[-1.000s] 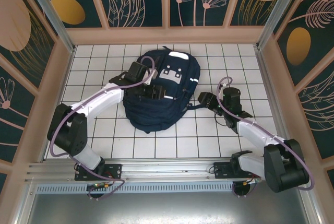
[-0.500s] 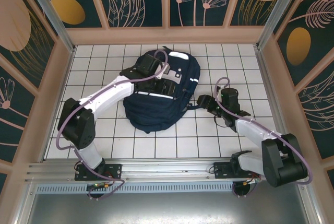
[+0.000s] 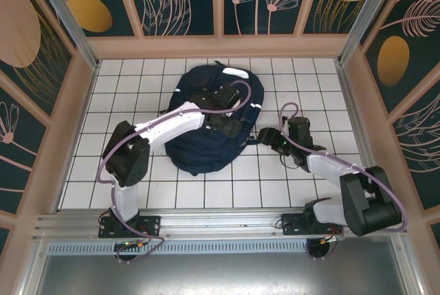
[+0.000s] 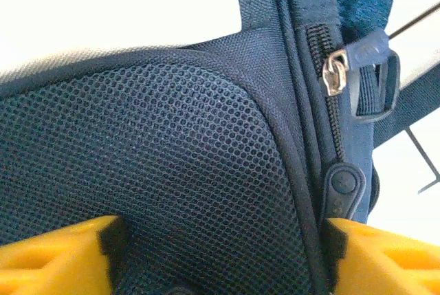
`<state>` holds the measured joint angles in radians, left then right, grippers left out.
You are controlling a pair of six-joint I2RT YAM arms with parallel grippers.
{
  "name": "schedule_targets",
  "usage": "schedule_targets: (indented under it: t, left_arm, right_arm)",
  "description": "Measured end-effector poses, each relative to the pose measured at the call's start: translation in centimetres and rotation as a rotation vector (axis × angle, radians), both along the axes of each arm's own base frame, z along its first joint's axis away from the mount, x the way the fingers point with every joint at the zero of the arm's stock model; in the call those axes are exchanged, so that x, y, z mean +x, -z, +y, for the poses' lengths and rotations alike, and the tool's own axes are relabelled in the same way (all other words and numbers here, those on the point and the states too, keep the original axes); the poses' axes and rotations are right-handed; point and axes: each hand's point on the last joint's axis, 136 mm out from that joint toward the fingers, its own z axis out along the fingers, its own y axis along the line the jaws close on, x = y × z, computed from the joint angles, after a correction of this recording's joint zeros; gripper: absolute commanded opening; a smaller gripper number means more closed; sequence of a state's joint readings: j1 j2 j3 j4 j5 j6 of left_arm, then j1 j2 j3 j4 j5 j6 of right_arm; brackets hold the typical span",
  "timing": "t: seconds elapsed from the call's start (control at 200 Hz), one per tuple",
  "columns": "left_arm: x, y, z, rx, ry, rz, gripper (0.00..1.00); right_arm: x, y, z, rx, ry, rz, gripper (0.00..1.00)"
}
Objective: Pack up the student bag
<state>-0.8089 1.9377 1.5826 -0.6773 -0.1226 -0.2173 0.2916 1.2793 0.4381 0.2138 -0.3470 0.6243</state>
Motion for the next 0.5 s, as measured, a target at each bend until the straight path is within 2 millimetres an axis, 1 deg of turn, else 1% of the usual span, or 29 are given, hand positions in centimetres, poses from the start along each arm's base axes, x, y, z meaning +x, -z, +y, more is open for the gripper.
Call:
schedule_targets:
  t: [0.105, 0.295, 0.5]
  left_arm:
    - [-0.30, 0.02, -0.39, 0.013, 0.012, -0.013, 0.33]
    - [-0.61, 0.02, -0.68, 0.019, 0.032, -0.017, 0.00]
    - [-0.54, -0.04, -0.67, 0.000, 0.028, -0.002, 0.00]
  right_arm:
    - [-0.18, 0.15, 0.06, 0.006, 0.001, 0.000, 0.62]
    - [-0.55, 0.46, 0.06, 0.007, -0.001, 0.008, 0.61]
    - [-0.73, 0.16, 0.53, 0.013, -0.018, -0.001, 0.61]
